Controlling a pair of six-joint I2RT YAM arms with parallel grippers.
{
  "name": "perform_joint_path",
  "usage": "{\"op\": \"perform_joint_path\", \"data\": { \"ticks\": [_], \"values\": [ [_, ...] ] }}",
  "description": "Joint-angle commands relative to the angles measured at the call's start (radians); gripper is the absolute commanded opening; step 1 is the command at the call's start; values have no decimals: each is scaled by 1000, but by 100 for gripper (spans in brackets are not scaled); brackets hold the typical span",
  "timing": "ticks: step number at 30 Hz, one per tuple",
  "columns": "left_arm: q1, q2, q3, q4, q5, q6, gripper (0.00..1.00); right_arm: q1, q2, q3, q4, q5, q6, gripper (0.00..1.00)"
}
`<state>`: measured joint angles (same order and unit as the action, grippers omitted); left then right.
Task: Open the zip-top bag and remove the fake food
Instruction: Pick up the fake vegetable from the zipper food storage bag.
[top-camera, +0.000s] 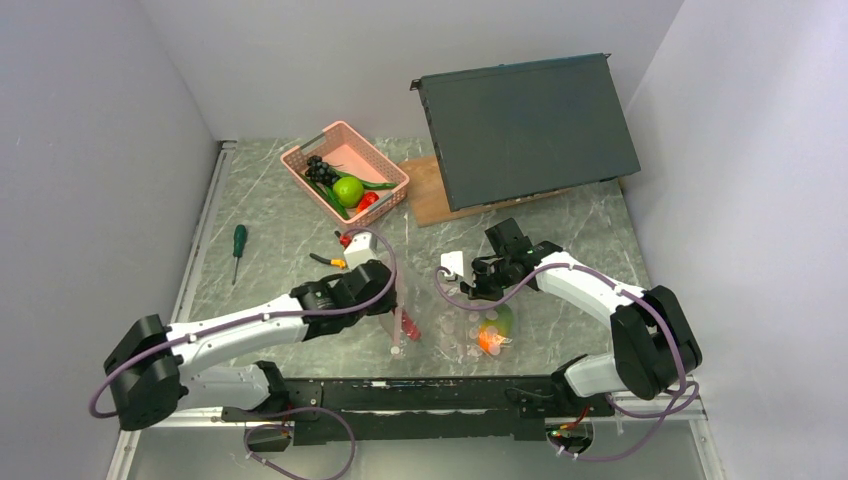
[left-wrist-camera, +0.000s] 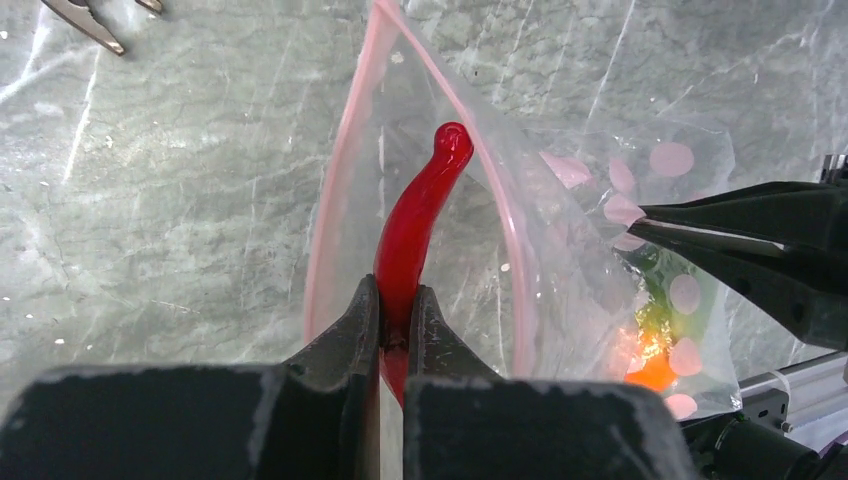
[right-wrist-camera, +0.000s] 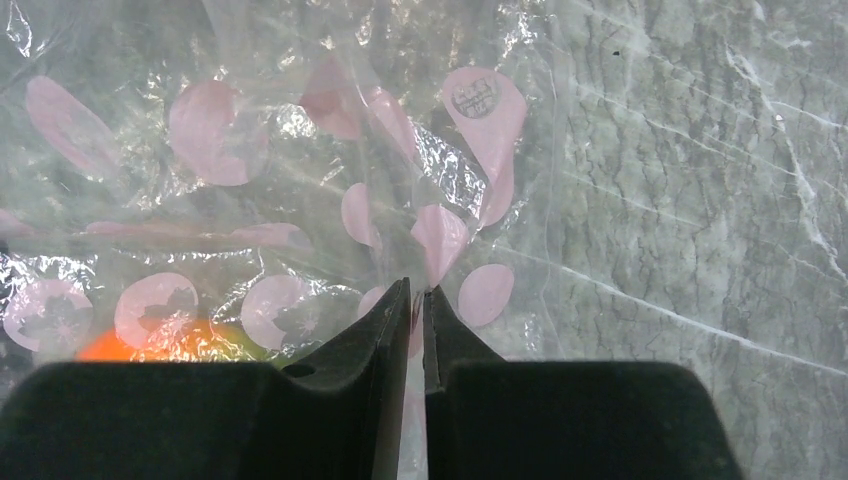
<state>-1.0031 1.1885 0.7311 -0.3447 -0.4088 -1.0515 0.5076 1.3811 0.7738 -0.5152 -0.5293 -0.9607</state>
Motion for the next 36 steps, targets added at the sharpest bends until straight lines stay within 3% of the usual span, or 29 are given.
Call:
{"op": "perform_joint_path", "data": {
  "ticks": [1,15,25,36],
  "values": [
    [-3,-76,-55,91,-29,44,0,0,-11,2,2,-9,-10,12],
    [39,-274,-148,61,-119,95,0,-1,-10,2,2,-11,-7,8],
    [169,-359,-136,78,-73,220,0,-1,-6,2,1,-12,-9,8],
    [349,-344,-43,122,3,446,0,-2,-4,2,0,-11,-10,8]
  ]
}}
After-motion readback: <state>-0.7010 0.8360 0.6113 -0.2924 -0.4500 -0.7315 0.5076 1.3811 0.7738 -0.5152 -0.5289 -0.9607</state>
